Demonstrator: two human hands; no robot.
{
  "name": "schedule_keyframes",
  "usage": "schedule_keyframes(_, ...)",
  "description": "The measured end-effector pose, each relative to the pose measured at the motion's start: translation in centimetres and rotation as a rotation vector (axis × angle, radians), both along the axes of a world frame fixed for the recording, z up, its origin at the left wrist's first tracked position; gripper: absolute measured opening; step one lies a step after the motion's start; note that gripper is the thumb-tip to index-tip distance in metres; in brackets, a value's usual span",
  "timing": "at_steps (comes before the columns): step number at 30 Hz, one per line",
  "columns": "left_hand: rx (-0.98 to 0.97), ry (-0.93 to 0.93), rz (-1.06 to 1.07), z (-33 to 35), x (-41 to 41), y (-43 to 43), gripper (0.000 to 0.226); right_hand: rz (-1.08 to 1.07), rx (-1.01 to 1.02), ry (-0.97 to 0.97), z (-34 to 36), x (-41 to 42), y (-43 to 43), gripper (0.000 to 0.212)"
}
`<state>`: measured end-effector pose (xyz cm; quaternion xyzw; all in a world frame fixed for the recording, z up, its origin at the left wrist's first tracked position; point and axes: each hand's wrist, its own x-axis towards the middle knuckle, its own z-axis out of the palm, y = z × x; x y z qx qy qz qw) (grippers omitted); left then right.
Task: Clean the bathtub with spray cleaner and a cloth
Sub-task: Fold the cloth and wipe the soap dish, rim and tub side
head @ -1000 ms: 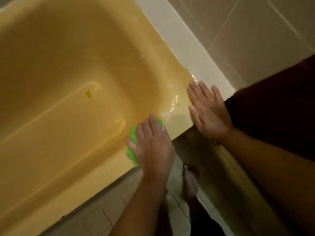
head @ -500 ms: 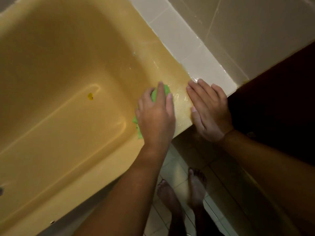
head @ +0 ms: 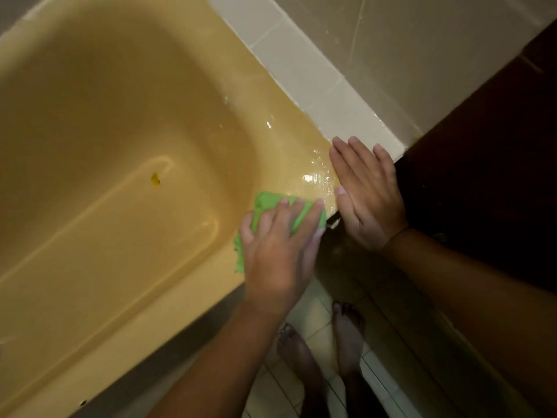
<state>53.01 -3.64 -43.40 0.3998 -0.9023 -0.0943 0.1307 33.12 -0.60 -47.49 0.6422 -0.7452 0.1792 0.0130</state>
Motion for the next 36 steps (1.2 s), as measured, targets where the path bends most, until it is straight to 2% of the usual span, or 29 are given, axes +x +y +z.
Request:
schedule_keyframes(2, -0.002, -0.005, 0.040, -0.5, -0.2, -1.9, 0.038, 0.005, -0.017, -0.010, -0.2, 0.0, 0.0, 0.059)
schedule_keyframes(4, 0.004, -0.007, 0.192, -0.6, -4.5, -5.0, 0.037, 0.024, -0.004, -0.026, -0.2, -0.2, -0.1, 0.060)
schedule_keyframes(6, -0.011, -0.017, 0.253, -0.3, -7.1, -5.6, 0.039, 0.048, 0.034, -0.006, 0.0, -0.5, 0.1, 0.061)
schedule_keyframes(10, -0.036, -0.013, 0.013, -0.1, -2.2, -1.1, 0.039, 0.043, 0.085, 0.050, 0.2, -0.8, 0.3, 0.062)
schedule_keyframes(12, -0.033, -0.015, -0.007, -0.5, -2.0, -2.5, 0.037, 0.035, 0.083, 0.045, 0.2, -0.6, 0.3, 0.062)
schedule_keyframes(16, -0.041, -0.013, 0.270, -0.2, -8.7, -5.9, 0.037, 0.036, 0.076, 0.016, -0.1, -0.7, 0.3, 0.063)
schedule_keyframes(18, -0.019, -0.004, 0.153, -0.2, -7.5, -3.7, 0.040, 0.007, 0.047, -0.018, -0.1, -0.5, 0.5, 0.062)
schedule_keyframes(21, 0.064, 0.020, -0.120, 0.4, -0.8, -1.1, 0.042, 0.001, 0.013, -0.045, 0.0, -0.3, 0.7, 0.062)
schedule_keyframes(23, 0.090, 0.029, -0.078, -0.1, -0.2, -3.4, 0.042, 0.013, 0.009, -0.053, 0.1, -0.4, 0.6, 0.063)
schedule_keyframes(27, 0.018, 0.026, 0.225, -0.2, -7.9, -7.1, 0.040, 0.055, 0.020, -0.048, -0.2, -0.9, 0.7, 0.066)
schedule_keyframes(29, 0.035, 0.031, 0.153, -0.2, -7.8, -5.3, 0.039, 0.061, 0.029, -0.046, -0.3, -1.2, 0.9, 0.067)
schedule_keyframes(32, 0.092, 0.054, -0.037, 0.1, -1.2, -1.5, 0.040, 0.055, 0.028, -0.031, -0.3, -1.1, 0.9, 0.064)
schedule_keyframes(34, 0.087, 0.079, -0.050, -0.5, 0.2, -2.1, 0.039, 0.068, 0.035, 0.004, -0.2, -1.3, 0.8, 0.063)
schedule_keyframes(36, 0.076, 0.087, 0.037, -0.7, -3.3, -4.3, 0.036, 0.113, 0.081, 0.073, 0.0, -1.9, 0.8, 0.063)
